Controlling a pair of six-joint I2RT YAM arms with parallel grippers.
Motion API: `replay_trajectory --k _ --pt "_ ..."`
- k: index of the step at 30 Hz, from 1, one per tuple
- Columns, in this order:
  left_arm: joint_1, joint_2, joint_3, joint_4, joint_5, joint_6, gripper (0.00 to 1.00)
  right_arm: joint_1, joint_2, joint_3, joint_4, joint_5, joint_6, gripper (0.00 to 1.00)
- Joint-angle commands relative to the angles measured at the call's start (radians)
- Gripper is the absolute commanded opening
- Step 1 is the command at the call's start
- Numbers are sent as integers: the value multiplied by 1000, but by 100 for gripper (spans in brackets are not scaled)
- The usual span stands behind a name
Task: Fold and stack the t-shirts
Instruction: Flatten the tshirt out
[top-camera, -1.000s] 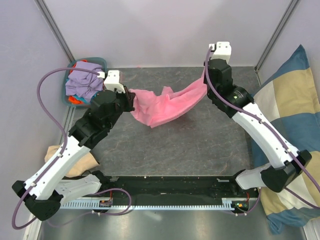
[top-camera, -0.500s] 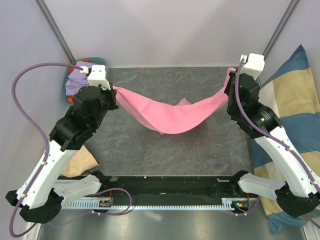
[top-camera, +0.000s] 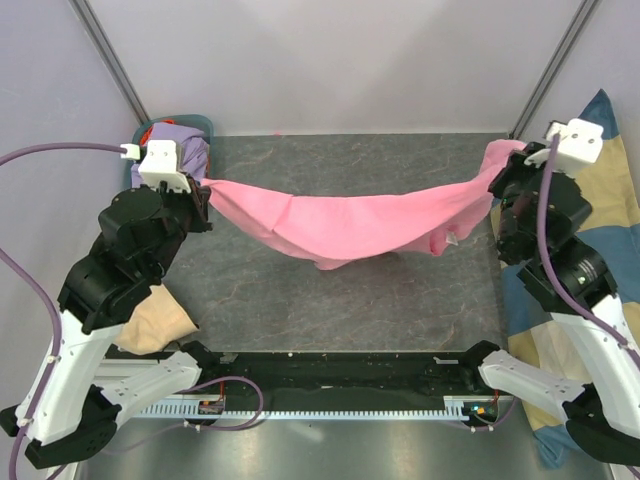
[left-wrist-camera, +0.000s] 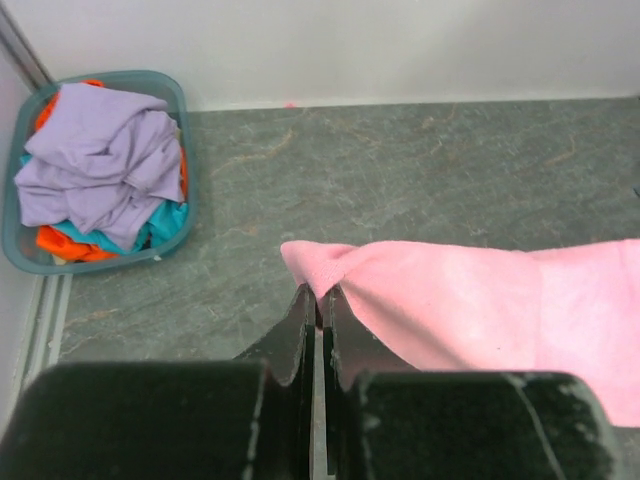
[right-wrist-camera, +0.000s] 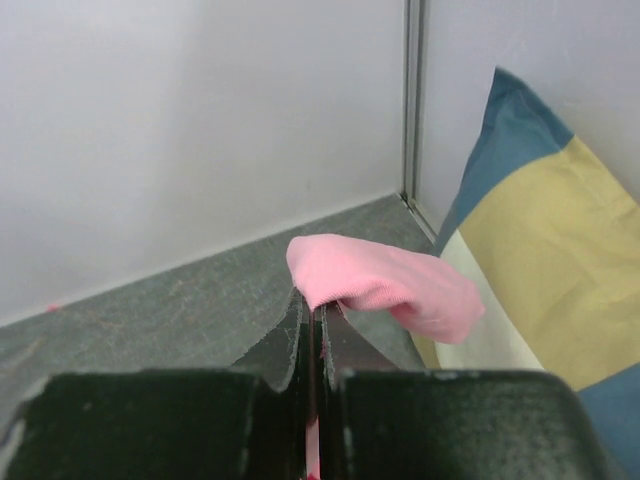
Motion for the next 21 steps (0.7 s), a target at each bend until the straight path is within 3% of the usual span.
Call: replay_trajectory --k 1,12,16,21 --pt "5 -33 -29 -10 95 -41 2 -1 -35 111 80 -37 -83 0" --pt "5 -228 -72 -80 287 -180 2 -1 -118 282 -7 -146 -95 0" --pt "6 -218 -205 -11 235 -194 2 -2 -79 144 86 -83 -106 0" --pt "6 -33 -334 205 190 -165 2 -4 116 -23 295 -49 -112 0"
